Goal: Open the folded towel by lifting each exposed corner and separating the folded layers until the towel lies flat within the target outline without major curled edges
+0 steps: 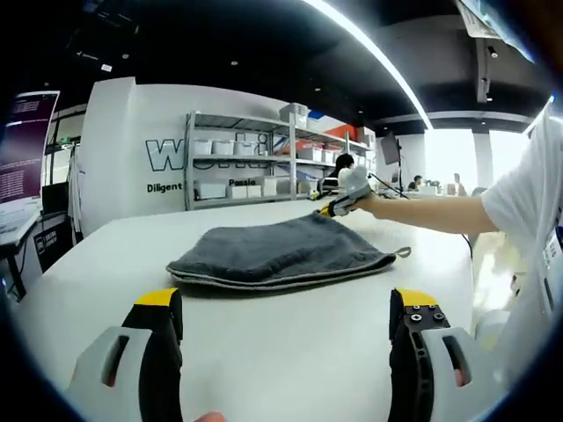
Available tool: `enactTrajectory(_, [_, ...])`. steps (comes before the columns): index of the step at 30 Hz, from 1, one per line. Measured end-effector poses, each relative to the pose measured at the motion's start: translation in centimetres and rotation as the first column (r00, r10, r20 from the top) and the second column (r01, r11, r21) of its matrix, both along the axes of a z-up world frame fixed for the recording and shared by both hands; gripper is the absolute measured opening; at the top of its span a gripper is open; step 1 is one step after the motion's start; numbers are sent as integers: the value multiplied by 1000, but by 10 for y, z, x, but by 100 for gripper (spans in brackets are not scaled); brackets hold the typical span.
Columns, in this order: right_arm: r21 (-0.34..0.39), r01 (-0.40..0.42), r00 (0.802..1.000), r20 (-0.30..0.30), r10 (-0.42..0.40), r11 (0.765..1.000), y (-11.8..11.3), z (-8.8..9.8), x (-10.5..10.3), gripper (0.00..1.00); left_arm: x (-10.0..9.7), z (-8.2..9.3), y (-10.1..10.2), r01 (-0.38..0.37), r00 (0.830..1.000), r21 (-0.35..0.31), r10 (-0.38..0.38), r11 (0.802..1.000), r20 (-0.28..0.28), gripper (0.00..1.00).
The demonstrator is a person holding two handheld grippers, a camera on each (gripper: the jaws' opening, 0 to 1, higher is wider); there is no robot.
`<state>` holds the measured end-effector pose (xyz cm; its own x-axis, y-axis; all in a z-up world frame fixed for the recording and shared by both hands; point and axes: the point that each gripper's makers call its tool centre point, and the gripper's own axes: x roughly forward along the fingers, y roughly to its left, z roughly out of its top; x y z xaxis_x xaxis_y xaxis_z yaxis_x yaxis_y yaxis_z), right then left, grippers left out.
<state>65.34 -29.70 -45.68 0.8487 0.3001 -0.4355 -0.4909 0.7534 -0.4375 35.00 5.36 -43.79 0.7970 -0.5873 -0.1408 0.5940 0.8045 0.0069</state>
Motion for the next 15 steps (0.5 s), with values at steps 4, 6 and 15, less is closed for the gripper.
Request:
enactTrajectory(4, [-75, -15, 1000, 12, 16, 997, 3, 2, 10, 1, 1, -2, 0, 1, 1000, 3, -1, 1000, -2, 97])
enactTrajectory(6, [-98, -21, 1000, 22, 23, 995, 4, 6, 16, 1, 3, -2, 0, 1, 1000, 7, -1, 1000, 1, 97])
enactTrajectory(15, [-252, -61, 995, 66, 80, 966, 9, 14, 40, 1, 9, -1, 0, -1, 1000, 14, 0, 1000, 9, 96])
